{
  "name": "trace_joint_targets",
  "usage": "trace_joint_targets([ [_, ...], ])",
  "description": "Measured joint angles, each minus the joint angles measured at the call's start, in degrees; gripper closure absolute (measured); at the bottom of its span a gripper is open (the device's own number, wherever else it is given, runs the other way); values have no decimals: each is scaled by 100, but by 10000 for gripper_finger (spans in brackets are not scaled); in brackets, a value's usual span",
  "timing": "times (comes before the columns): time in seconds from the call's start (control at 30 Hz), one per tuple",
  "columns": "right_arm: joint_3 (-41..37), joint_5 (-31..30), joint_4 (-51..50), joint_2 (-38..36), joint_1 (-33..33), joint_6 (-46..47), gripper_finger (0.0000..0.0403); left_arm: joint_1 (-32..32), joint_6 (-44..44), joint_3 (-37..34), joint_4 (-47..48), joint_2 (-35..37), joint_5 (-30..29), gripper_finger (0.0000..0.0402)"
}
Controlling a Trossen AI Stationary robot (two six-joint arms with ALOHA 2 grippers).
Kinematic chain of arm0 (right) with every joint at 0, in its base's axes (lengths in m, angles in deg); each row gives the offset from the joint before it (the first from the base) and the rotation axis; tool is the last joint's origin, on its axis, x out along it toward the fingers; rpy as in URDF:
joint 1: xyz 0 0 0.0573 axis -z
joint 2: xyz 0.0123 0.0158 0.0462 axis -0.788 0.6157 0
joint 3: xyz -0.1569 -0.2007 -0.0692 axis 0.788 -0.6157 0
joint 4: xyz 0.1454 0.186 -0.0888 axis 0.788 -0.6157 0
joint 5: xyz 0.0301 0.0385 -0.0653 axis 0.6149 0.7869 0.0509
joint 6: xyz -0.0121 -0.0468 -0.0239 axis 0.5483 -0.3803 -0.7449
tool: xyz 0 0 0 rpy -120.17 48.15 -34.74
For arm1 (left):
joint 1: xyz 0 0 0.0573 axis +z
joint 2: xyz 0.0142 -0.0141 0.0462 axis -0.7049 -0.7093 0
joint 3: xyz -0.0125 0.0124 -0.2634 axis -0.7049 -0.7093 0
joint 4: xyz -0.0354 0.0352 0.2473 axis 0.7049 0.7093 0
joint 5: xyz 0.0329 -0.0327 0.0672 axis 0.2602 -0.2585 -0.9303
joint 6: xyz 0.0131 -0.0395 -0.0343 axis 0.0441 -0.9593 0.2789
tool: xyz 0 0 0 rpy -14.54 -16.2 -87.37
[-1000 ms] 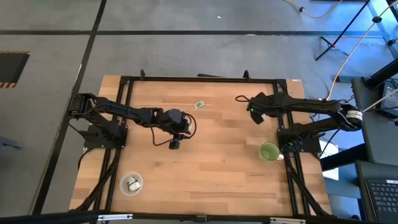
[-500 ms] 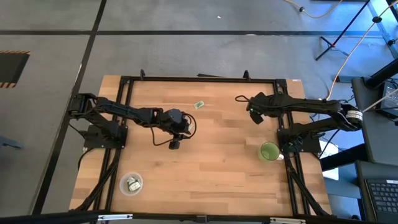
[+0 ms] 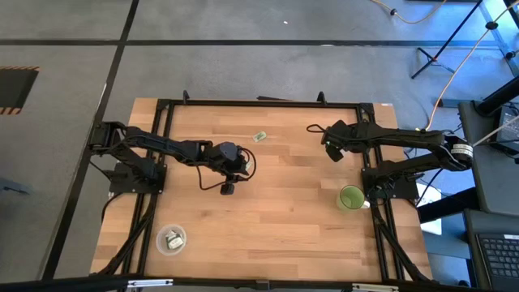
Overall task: Pick and place items into bin
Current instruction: Put the white stevia packet into the top white bin
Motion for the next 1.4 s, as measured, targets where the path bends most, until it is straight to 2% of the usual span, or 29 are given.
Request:
trace_joint_targets([
  [1.4,0,0,5,0,0,175,325,7,157,0,-2,0,-12,313],
])
